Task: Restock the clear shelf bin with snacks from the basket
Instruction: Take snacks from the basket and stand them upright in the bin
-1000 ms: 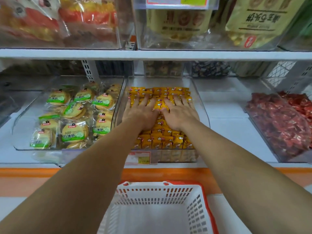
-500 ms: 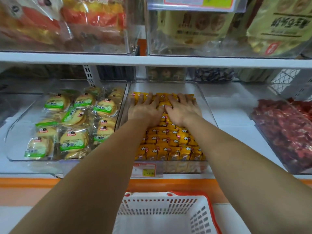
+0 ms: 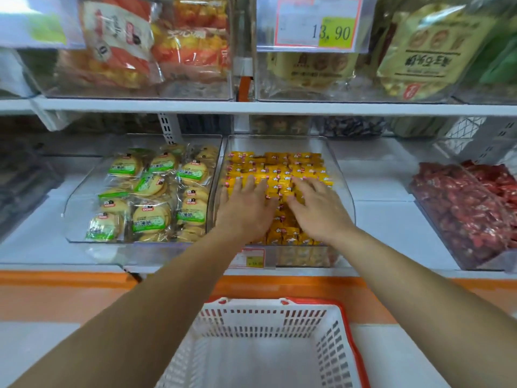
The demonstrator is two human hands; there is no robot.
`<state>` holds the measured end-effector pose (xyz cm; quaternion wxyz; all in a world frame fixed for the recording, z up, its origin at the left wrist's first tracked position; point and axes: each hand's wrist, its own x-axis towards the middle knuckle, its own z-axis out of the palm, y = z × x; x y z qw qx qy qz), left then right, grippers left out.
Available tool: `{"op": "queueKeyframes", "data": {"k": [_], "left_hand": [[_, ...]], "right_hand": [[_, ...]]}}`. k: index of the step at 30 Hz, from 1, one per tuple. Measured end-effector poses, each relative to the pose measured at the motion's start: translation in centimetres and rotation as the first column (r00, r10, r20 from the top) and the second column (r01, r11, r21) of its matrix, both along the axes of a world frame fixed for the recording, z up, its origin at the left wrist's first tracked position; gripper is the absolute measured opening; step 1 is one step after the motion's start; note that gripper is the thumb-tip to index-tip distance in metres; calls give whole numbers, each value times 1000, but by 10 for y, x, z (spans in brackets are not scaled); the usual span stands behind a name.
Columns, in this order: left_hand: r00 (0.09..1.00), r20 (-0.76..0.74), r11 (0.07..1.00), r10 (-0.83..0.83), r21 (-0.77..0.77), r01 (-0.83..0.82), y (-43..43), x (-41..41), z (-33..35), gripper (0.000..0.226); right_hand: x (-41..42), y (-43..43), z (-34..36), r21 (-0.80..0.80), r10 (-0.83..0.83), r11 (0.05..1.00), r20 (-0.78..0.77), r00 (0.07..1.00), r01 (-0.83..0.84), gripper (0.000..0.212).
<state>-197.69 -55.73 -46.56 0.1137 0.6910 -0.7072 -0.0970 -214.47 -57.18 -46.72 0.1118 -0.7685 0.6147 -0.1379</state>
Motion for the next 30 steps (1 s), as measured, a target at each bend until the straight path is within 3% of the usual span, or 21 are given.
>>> {"op": "queueKeyframes", "data": {"k": [3,7,15,18,21,26,30], "left_hand": [[993,120,1000,-15,22,13,11,-1,-12,65],[981,185,998,-52,38,45,-6,-1,-15,64],[978,191,992,-80,111,59,-5,-2,-1,62],[995,83,997,-63,-40,67,14,-3,9,60],[997,49,982,-66,-174,74,61,0,-8,58],[954,262,982,-145,-82,171,92,12,-33,68],[938,293,978,-187,-28,204,81,13,-26,68]], "right_hand": [[0,11,-15,57,2,998,-114,994,4,63],[5,-1,-21,42,-40,998,-157,987,47,67],[5,5,-7,107,-6,994,-139,990,21,64],[1,24,4,-28,-2,1000,-62,998,1,61],[-9,61,-6,-159,28,986,-101,994,-44,60],[-16,78,-25,-52,126,989,-232,965,-142,60],[-11,77,-26,-79,86,991,-276,957,-112,60]]}}
